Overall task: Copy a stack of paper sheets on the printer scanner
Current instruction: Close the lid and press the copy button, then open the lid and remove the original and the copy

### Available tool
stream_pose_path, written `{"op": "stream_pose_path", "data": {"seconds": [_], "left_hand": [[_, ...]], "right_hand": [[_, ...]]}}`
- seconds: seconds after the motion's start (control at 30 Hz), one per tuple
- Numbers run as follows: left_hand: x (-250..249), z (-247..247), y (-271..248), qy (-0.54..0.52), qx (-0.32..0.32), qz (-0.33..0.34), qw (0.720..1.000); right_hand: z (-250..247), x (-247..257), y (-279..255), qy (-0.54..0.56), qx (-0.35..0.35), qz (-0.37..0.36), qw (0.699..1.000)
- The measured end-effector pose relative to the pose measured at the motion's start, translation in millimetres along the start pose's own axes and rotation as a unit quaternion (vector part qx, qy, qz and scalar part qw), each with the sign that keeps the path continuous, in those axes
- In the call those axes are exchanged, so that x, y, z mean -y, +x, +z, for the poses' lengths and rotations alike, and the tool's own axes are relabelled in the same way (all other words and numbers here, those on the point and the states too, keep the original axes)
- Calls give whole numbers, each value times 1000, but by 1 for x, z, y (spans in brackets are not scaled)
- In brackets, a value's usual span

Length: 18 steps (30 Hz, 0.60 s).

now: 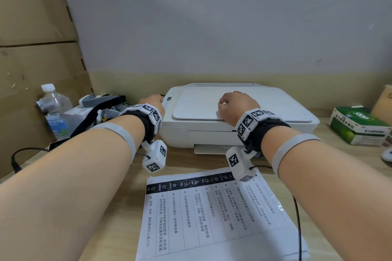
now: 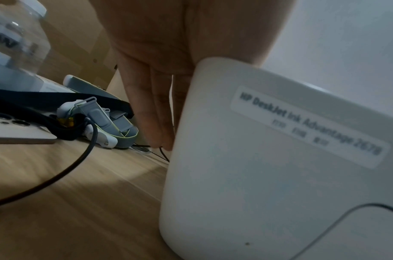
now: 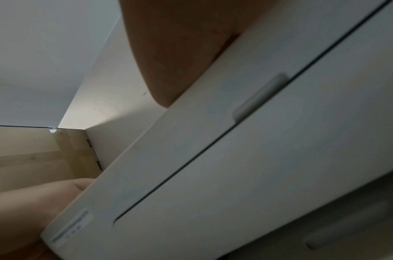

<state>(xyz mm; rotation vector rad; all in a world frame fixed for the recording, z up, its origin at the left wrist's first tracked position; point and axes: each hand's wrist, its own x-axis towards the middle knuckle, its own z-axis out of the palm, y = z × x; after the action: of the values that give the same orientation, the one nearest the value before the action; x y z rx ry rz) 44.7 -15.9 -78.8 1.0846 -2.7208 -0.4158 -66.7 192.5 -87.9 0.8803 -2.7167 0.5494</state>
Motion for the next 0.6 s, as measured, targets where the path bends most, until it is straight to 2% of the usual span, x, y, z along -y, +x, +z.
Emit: {"op": "stream_pose_path", "data": {"seconds": [0.23,0.37,0.4,0.47,0.6], "left_hand": [[-7,1,6,129,5,27,991],[-25,-3,-15,227,-71,-31,971],[-33,-3,-14,230,-52,-29,971],[-45,-4,-9,160,-18,43,986],[-65,-4,-17,104,9,42,994]], "right_hand": [[-24,-35,-13,-22,73,114,991],[-41,-61,-23,-54,86,199,975],[-46,-65,-25,-50,83,217,971],[-56,-71,-26,-38,89,231,968],[-75,-77,-34,-15,90,231,969]]}}
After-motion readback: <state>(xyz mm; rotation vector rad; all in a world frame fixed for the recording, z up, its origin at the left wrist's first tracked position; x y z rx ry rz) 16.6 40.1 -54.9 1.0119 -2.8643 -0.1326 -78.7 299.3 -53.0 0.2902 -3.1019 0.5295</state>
